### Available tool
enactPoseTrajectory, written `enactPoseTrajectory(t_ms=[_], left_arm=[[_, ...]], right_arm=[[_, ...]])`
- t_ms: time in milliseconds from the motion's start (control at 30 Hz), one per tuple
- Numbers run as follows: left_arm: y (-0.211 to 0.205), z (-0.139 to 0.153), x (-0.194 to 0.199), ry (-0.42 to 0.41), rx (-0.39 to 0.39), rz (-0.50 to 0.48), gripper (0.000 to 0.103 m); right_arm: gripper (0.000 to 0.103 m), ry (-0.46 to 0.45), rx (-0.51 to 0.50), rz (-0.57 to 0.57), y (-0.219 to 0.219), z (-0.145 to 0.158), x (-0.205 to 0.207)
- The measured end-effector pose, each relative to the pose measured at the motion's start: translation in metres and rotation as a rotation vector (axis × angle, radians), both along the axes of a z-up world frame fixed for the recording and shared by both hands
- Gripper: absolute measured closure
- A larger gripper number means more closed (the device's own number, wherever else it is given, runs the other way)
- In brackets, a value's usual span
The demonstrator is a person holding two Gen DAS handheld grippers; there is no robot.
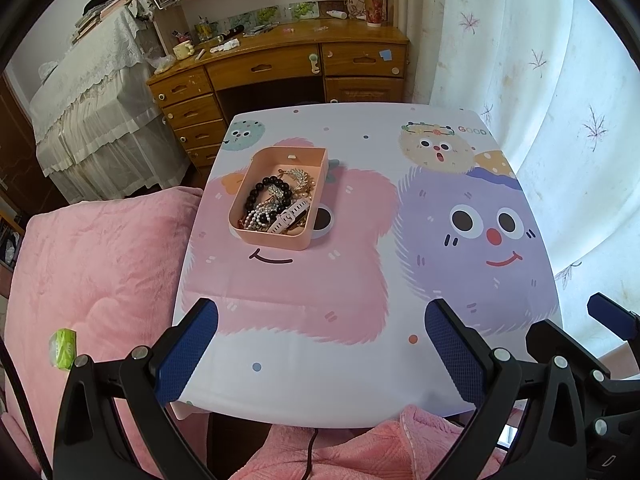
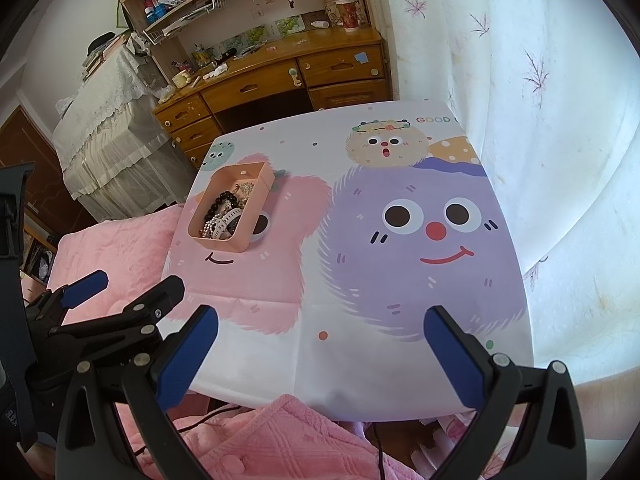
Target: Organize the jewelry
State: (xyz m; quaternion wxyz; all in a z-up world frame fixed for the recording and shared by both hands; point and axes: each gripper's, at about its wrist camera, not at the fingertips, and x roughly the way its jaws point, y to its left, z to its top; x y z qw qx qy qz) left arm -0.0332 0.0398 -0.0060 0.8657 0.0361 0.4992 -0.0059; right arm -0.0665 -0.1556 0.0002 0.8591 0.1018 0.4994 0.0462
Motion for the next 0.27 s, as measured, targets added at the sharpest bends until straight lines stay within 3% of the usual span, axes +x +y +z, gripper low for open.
enactPoseTrajectory(t_ms=[267], left_arm=[[-0.0001,-0.0029,0.0031,0.014,0.003,-0.003,0.001]], right_arm=[[0.0,0.009,0.0,-0.002,0.0015,-0.0004,0.0014]])
